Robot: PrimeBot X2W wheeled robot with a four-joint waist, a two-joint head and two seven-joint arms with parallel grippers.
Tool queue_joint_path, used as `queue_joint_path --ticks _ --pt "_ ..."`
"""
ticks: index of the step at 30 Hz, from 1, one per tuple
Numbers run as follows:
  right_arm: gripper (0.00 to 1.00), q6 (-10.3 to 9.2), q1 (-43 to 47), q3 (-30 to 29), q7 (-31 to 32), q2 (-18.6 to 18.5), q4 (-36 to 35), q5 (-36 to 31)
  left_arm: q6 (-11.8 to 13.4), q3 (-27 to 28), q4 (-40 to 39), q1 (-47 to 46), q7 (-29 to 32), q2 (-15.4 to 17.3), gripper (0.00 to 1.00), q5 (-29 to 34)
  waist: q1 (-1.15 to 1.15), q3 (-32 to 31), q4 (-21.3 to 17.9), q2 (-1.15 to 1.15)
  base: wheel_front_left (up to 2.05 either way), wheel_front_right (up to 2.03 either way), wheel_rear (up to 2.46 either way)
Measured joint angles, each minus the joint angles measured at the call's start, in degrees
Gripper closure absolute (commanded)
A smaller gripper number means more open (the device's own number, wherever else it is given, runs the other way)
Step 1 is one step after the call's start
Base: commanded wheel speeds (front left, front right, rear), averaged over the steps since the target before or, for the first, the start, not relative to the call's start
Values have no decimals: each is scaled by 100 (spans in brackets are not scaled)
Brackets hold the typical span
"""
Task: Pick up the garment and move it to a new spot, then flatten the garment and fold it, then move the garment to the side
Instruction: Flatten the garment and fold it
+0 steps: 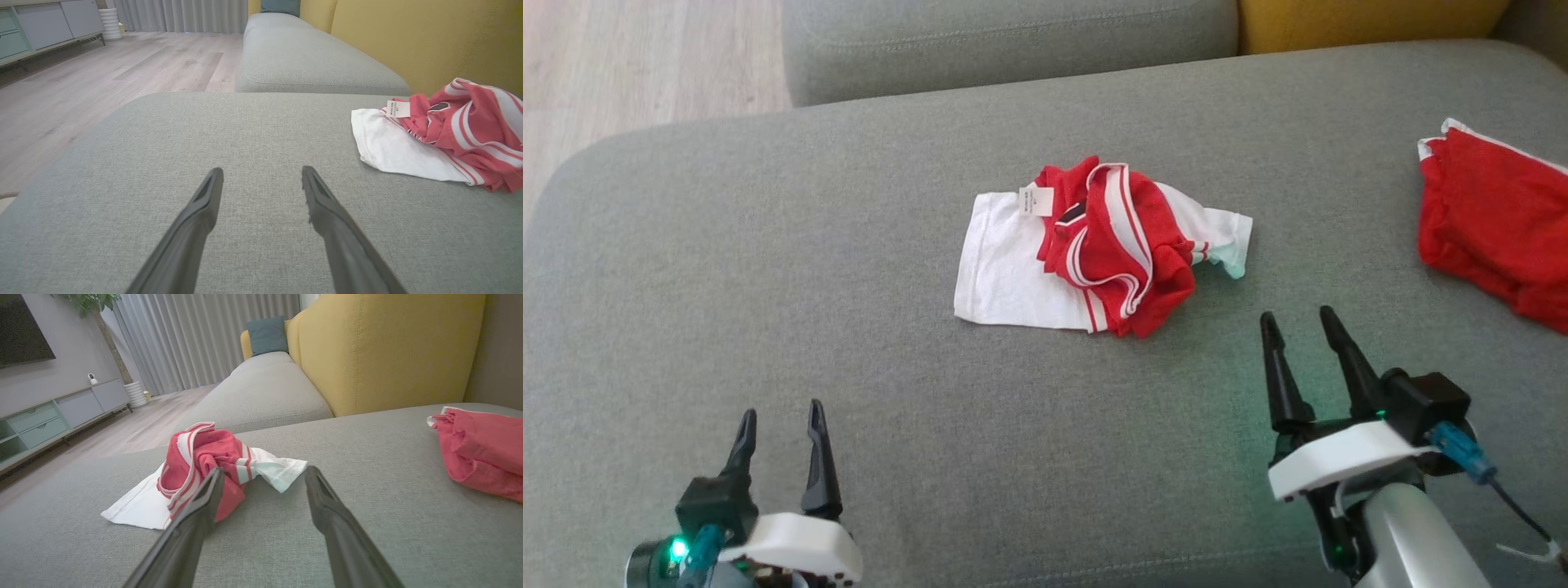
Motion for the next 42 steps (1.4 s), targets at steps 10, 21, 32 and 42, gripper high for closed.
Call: queue_joint_path --ticks 10,21,32,42 --pt "0 0 -645 1214 1 -9 215 -38 -147 -261 48 -360 0 -26 0 -56 0 275 415 0 0 0 0" --pt "0 0 -2327 2551 388 -49 1875 -149 -97 -922 143 -575 0 -38 0 -300 0 629 1447 0 0 0 0" --pt "0 0 -3044 2340 601 -73 3464 -524 -38 -1155 111 -708 0 -44 0 -419 0 1133 2195 0 0 0 0" --pt "100 0 -3398 2132 479 -71 3672 -691 4 -1210 93 -918 0 -46 0 -514 0 1316 2180 0 0 0 0"
